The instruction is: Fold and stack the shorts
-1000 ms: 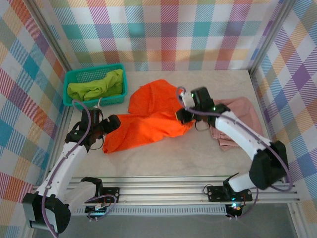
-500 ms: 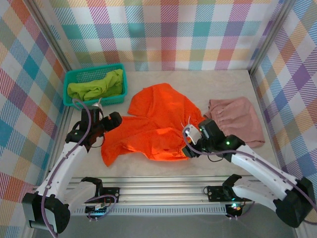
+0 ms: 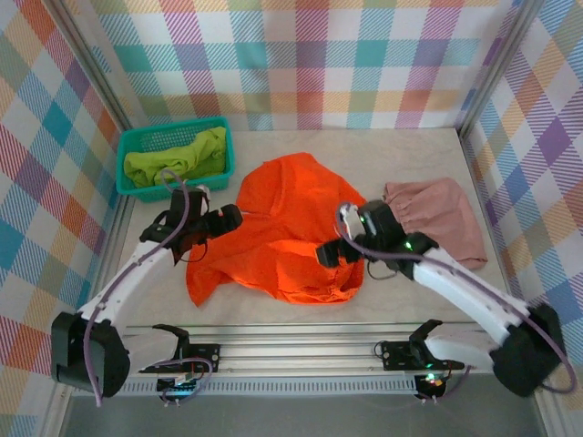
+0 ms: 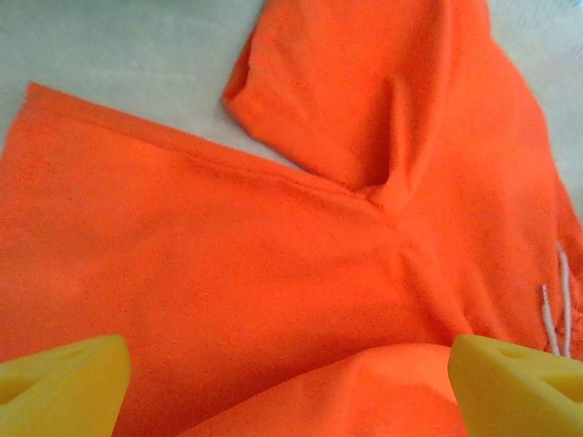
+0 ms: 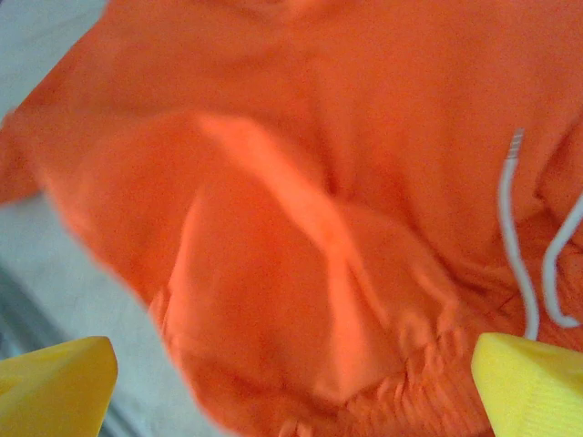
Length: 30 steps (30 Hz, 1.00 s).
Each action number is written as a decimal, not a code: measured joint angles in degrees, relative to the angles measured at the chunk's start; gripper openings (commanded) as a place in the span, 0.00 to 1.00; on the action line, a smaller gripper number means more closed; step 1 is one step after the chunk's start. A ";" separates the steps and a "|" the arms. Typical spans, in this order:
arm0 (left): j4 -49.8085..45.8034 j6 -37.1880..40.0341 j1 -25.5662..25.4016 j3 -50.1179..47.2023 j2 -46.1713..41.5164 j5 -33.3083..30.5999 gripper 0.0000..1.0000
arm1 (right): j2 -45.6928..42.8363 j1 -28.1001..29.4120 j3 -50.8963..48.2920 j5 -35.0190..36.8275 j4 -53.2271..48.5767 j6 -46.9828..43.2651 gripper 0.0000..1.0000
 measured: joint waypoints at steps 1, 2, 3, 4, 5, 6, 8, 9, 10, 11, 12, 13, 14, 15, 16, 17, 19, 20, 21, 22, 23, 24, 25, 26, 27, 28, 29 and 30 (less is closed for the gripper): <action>0.57 -0.35 -0.37 -0.13 1.25 0.24 0.90 | 4.28 -2.23 2.56 -0.68 0.02 2.19 1.00; 1.33 -0.50 -0.66 -0.44 2.14 0.35 0.90 | 7.63 -4.04 4.81 -1.11 0.09 3.85 1.00; 2.03 -0.66 -1.09 -0.87 3.04 0.39 0.90 | 11.85 -6.23 7.56 -1.84 0.17 5.62 0.99; 2.78 -0.92 -1.64 -1.55 3.93 0.46 0.90 | 15.41 -7.91 10.03 -2.38 0.13 6.91 0.99; 3.23 -1.14 -2.12 -2.12 4.66 0.44 0.90 | 18.45 -9.14 12.20 -2.84 0.20 7.96 0.99; 3.67 -1.51 -2.71 -2.82 5.38 0.42 0.90 | 21.81 -10.47 14.53 -3.23 0.22 8.83 1.00; 4.48 -2.03 -3.98 -4.28 6.58 0.26 0.90 | 27.28 -12.17 18.51 -3.41 -0.44 9.70 0.99; 4.98 -2.19 -4.66 -5.20 6.95 0.24 0.90 | 30.03 -12.66 20.50 -3.43 -0.72 10.10 0.99; 5.46 -2.38 -5.33 -6.16 7.13 0.11 0.90 | 32.68 -12.96 22.34 -3.43 -1.07 10.27 0.99; 5.77 -2.54 -5.79 -6.84 7.13 -0.17 0.90 | 34.58 -13.11 23.61 -3.39 -1.33 10.45 0.99; 5.97 -2.95 -6.45 -7.65 7.13 -0.39 0.90 | 36.76 -13.42 24.98 -3.37 -1.75 10.47 1.00; 6.32 -3.26 -6.99 -8.35 7.13 -0.68 0.90 | 38.56 -13.75 26.08 -3.30 -2.16 10.47 0.99; 6.64 -3.41 -7.39 -8.98 7.13 -0.96 0.90 | 40.09 -14.01 26.97 -3.37 -2.45 10.47 1.00; 7.19 -3.61 -7.78 -9.75 7.13 -1.27 0.90 | 41.75 -14.23 27.93 -3.39 -2.86 10.47 0.99; 7.50 -3.82 -8.11 -10.45 7.13 -1.51 0.90 | 43.30 -14.38 28.96 -3.39 -3.30 10.47 0.99; 7.69 -4.04 -8.37 -11.02 7.13 -1.75 0.90 | 44.52 -14.51 29.90 -3.39 -3.76 10.45 0.99; 8.13 -4.81 -8.96 -12.37 7.10 -2.25 0.90 | 47.54 -14.78 32.50 -3.39 -4.66 10.43 0.99; 8.57 -5.11 -9.33 -13.03 7.10 -2.47 0.90 | 48.78 -14.86 34.21 -3.48 -5.49 10.40 0.99; 8.81 -5.35 -9.79 -13.62 7.06 -2.75 0.90 | 49.79 -14.93 36.17 -3.61 -5.95 10.36 1.00; 8.87 -5.64 -10.43 -14.16 6.99 -3.02 0.90 | 50.97 -14.97 38.25 -3.63 -6.27 10.21 0.99; 8.94 -6.01 -11.08 -14.64 6.97 -3.23 0.90 | 52.26 -14.97 40.11 -3.58 -6.56 9.99 1.00; 8.96 -6.38 -11.80 -15.02 6.91 -3.50 0.90 | 54.07 -15.08 42.56 -3.58 -7.06 9.73 0.99; 9.07 -6.71 -12.68 -15.41 6.80 -3.87 0.90 | 55.76 -15.23 44.94 -3.63 -7.72 9.33 0.99; 9.18 -7.10 -13.46 -15.74 6.67 -4.15 0.90 | 57.13 -15.32 47.34 -3.65 -8.50 9.05 0.99; 9.35 -7.67 -14.27 -15.98 6.54 -4.48 0.90 | 58.64 -15.45 50.03 -3.63 -9.22 8.68 0.99; 10.10 -8.28 -15.28 -16.33 6.32 -4.79 0.90 | 60.19 -15.67 52.50 -3.65 -10.03 8.44 0.99; 10.60 -8.79 -16.06 -16.55 6.23 -4.96 0.90 | 61.57 -15.93 54.71 -3.65 -10.69 8.17 0.99; 11.21 -9.55 -17.22 -16.70 6.25 -5.16 0.90 | 63.06 -16.37 57.18 -3.67 -11.50 7.78 0.99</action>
